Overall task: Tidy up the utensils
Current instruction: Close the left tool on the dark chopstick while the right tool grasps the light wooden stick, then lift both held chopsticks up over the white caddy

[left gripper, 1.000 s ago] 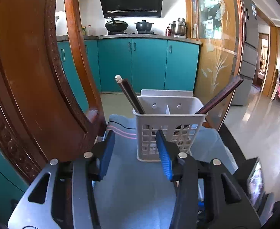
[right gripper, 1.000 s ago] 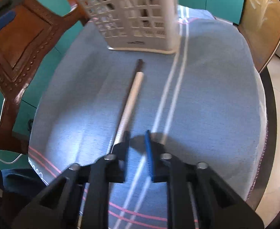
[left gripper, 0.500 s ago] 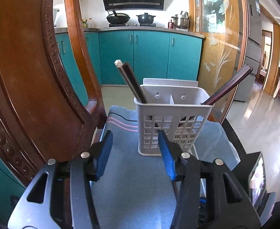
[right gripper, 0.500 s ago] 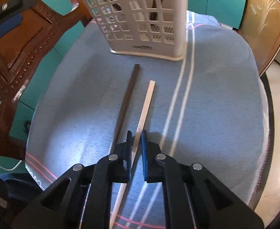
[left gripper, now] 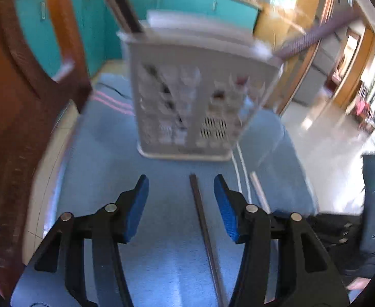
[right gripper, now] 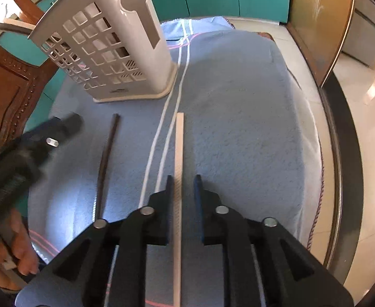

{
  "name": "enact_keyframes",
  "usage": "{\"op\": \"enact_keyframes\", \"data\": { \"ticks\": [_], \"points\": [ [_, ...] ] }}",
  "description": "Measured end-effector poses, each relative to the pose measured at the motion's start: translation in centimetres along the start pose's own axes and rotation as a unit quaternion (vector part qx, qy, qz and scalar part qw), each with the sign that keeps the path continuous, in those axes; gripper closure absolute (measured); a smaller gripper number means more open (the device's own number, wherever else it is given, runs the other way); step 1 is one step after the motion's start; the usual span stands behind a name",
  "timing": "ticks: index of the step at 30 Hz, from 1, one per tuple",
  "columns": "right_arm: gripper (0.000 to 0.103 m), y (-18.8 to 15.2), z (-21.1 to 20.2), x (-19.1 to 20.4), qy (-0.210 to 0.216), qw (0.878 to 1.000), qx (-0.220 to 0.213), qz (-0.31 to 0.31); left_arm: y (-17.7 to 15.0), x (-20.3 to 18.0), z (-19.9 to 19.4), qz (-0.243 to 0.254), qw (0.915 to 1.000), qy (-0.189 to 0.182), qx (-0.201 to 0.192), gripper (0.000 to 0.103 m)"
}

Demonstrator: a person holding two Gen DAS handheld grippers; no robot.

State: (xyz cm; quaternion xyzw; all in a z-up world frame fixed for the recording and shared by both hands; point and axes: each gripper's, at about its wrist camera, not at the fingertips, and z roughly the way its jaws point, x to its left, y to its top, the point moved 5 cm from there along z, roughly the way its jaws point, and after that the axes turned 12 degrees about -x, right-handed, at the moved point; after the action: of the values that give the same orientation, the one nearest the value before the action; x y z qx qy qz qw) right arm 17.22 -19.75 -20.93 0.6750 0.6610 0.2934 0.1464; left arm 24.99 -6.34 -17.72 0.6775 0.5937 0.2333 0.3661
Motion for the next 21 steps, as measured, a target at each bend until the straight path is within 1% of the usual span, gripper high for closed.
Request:
{"op": "enact_keyframes", "data": {
  "ticks": [1,4,7,8,10,11,12,13,14,15,16,19,21],
  "points": [
    [0.084,0.1,0.0,0.0,-0.002,1.000,-0.005,-0.007,-0.4,-0.3,0.6,0.008,0.9999,0.004,0.007,0.049],
    [0.077,0.1,-0.2,0.1,-0.014,0.999,-0.017,-0.038,-1.6,-1.1,2.8,0.025,0.9989,0.019,0.036,0.048],
    [0.076,0.0,-0.5,0.4,-0.030,0.997,-0.027,-0.068,-2.7,-1.3,4.3,0.032,0.9974,0.028,0.057,0.048],
    [0.076,0.2,-0.4,0.6,-0.034,0.996,-0.029,-0.077,-2.9,-1.4,4.6,0.035,0.9971,0.032,0.059,0.045],
    [0.076,0.2,-0.1,0.8,-0.040,0.995,-0.033,-0.088,-2.9,-1.6,4.7,0.046,0.9970,0.039,0.050,0.042],
    [0.079,0.2,-0.2,1.0,-0.041,0.995,-0.034,-0.088,-2.9,-1.6,4.7,0.043,0.9971,0.038,0.049,0.042],
    [0.091,0.2,-0.3,0.8,-0.043,0.995,-0.036,-0.085,-2.9,-1.5,4.7,0.038,0.9975,0.034,0.048,0.045],
    [0.094,0.2,-0.3,0.8,-0.041,0.995,-0.036,-0.081,-2.9,-1.7,4.6,0.039,0.9977,0.033,0.046,0.056],
    [0.095,0.0,-0.3,0.7,-0.036,0.996,-0.035,-0.073,-3.0,-1.8,4.5,0.043,0.9976,0.031,0.044,0.070],
    [0.097,0.1,-0.4,0.3,-0.026,0.997,-0.035,-0.056,-3.0,-1.8,4.5,0.046,0.9976,0.027,0.044,0.077],
    [0.097,0.2,-0.4,0.1,-0.019,0.998,-0.034,-0.046,-2.8,-1.8,4.4,0.046,0.9977,0.024,0.043,0.090],
    [0.097,0.6,-1.4,-0.5,-0.008,0.999,-0.047,-0.022,-2.6,-1.6,3.9,0.041,0.9984,0.018,0.034,0.095],
    [0.097,1.4,-3.5,-0.5,0.007,0.997,-0.072,-0.015,-1.8,-1.7,2.6,0.045,0.9988,0.016,0.010,0.096]
  ]
}}
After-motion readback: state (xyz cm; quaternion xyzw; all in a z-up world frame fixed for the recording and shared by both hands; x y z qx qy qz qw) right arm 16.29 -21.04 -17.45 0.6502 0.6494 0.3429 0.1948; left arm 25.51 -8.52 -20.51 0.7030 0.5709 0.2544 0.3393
